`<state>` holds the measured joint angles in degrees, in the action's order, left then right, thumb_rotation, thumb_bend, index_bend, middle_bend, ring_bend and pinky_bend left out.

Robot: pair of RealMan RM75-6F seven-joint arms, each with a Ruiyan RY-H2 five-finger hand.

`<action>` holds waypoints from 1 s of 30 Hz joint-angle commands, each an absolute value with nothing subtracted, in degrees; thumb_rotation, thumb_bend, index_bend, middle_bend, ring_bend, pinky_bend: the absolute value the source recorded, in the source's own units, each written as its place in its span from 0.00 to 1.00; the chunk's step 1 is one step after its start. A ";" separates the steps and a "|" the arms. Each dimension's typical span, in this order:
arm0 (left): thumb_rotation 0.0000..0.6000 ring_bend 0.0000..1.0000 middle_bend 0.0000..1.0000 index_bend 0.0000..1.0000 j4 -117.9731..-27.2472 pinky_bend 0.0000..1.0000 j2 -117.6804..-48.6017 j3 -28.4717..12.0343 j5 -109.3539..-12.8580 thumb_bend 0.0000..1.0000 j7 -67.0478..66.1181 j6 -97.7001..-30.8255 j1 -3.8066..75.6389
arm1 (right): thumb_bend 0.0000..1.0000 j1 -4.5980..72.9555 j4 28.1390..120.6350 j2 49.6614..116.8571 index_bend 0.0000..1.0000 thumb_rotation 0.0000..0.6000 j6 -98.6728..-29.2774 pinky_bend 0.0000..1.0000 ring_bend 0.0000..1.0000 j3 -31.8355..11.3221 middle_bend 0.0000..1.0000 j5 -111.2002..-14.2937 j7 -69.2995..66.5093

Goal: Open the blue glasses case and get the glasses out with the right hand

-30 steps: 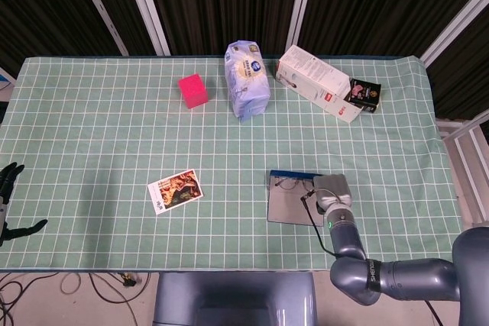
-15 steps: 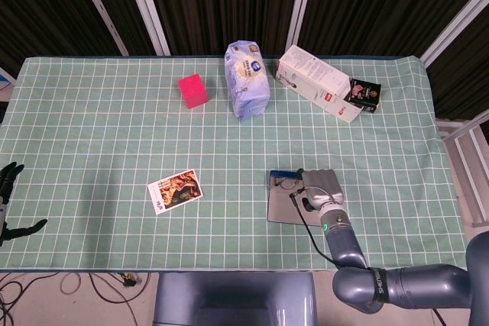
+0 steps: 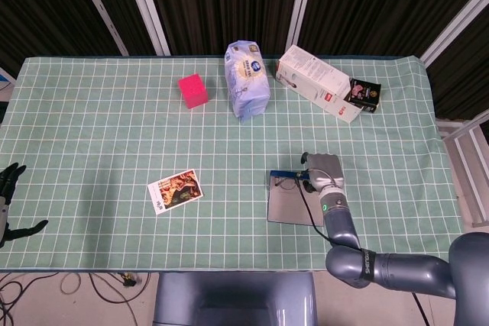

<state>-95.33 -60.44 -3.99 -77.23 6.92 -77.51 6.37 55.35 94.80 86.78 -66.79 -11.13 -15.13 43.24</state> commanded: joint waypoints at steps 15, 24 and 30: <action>1.00 0.00 0.00 0.00 -95.28 0.00 -60.58 -4.20 -76.49 0.00 6.60 -76.85 6.66 | 0.49 54.69 87.74 91.53 0.40 1.00 -64.20 1.00 1.00 -12.58 0.93 -13.44 43.36; 1.00 0.00 0.00 0.00 -95.32 0.00 -60.56 -4.26 -76.30 0.00 6.59 -76.73 6.70 | 0.49 54.43 87.42 91.86 0.42 1.00 -64.07 1.00 1.00 -13.27 0.93 -13.07 44.16; 1.00 0.00 0.00 0.00 -95.35 0.00 -60.55 -4.23 -76.39 0.00 6.65 -76.85 6.63 | 0.51 54.07 87.60 92.08 0.46 1.00 -64.11 1.00 1.00 -13.43 0.93 -13.47 44.37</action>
